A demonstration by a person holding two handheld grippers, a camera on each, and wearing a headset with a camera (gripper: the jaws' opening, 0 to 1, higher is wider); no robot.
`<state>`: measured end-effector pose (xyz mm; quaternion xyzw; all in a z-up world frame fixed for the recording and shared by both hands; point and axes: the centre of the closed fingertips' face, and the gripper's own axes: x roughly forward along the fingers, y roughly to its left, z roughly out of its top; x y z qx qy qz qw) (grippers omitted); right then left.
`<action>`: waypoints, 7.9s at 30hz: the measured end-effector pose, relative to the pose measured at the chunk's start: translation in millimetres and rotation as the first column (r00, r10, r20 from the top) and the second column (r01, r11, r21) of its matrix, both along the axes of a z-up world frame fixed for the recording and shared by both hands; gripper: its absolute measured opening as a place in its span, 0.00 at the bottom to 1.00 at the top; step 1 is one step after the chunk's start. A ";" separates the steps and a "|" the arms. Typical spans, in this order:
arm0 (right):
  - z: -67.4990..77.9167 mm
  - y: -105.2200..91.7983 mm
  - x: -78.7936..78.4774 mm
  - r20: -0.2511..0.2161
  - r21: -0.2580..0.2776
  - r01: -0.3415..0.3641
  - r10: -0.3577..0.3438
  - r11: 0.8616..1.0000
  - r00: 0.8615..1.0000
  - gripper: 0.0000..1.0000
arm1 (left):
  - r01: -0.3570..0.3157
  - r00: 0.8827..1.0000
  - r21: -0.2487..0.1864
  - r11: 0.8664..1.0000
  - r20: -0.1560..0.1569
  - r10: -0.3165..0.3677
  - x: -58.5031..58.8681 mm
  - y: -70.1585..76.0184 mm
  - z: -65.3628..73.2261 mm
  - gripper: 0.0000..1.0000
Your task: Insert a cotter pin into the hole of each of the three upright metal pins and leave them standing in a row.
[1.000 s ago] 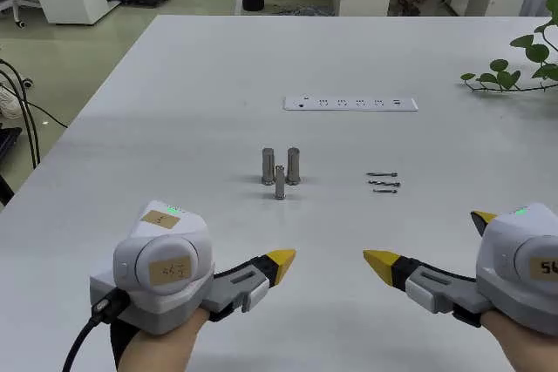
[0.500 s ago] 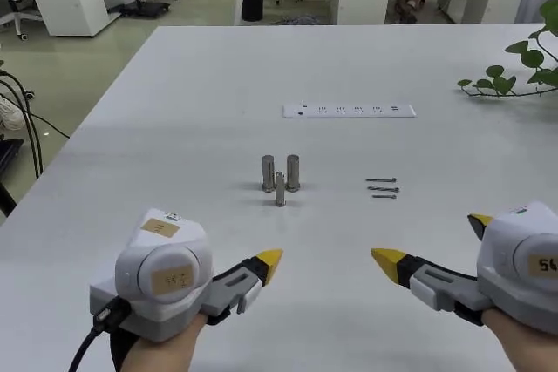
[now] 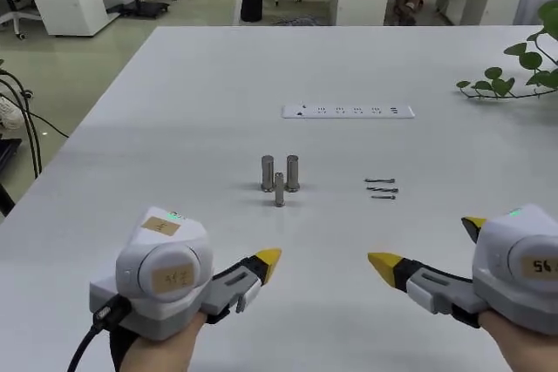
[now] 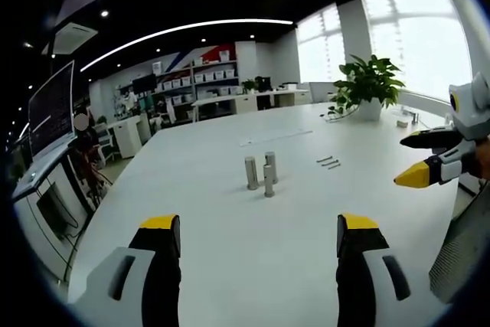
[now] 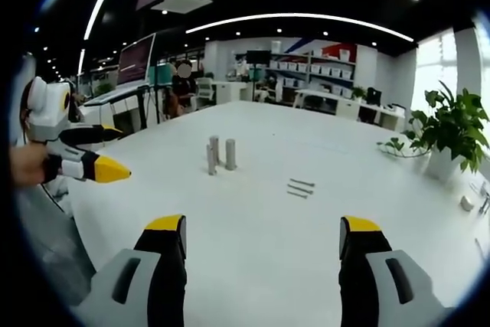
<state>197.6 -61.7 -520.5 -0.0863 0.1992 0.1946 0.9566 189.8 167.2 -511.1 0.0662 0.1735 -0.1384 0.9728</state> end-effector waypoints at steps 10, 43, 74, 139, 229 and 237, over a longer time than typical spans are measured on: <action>0.9 2.7 0.4 0.007 -0.007 -0.016 0.016 1.000 1.000 0.80 | -0.001 1.000 0.001 1.000 0.003 0.001 1.2 0.4 0.5 0.83; 5.4 7.7 0.3 0.032 -0.004 -0.043 0.043 0.999 0.999 0.76 | 0.002 1.000 0.014 1.000 -0.017 -0.002 -0.8 3.0 -3.7 0.77; 18.7 11.9 0.2 0.070 0.049 -0.049 0.046 0.998 0.997 0.63 | 0.204 0.979 0.017 0.979 -0.012 -0.203 66.4 -22.9 -8.2 0.45; 2.5 32.7 -6.9 -0.005 0.039 -0.111 0.111 0.993 0.994 0.63 | 0.316 0.938 -0.041 0.948 -0.136 -0.318 149.1 -66.8 -74.6 0.06; 10.1 10.1 34.2 -0.080 0.008 -0.184 0.184 0.983 0.980 0.49 | 0.254 0.953 -0.106 0.961 -0.143 -0.267 59.5 -70.7 -41.8 0.55; 4.1 15.4 40.7 -0.137 -0.050 -0.290 0.281 0.956 0.950 0.47 | 0.272 0.953 -0.105 0.957 -0.109 -0.283 51.8 -64.3 -25.2 0.69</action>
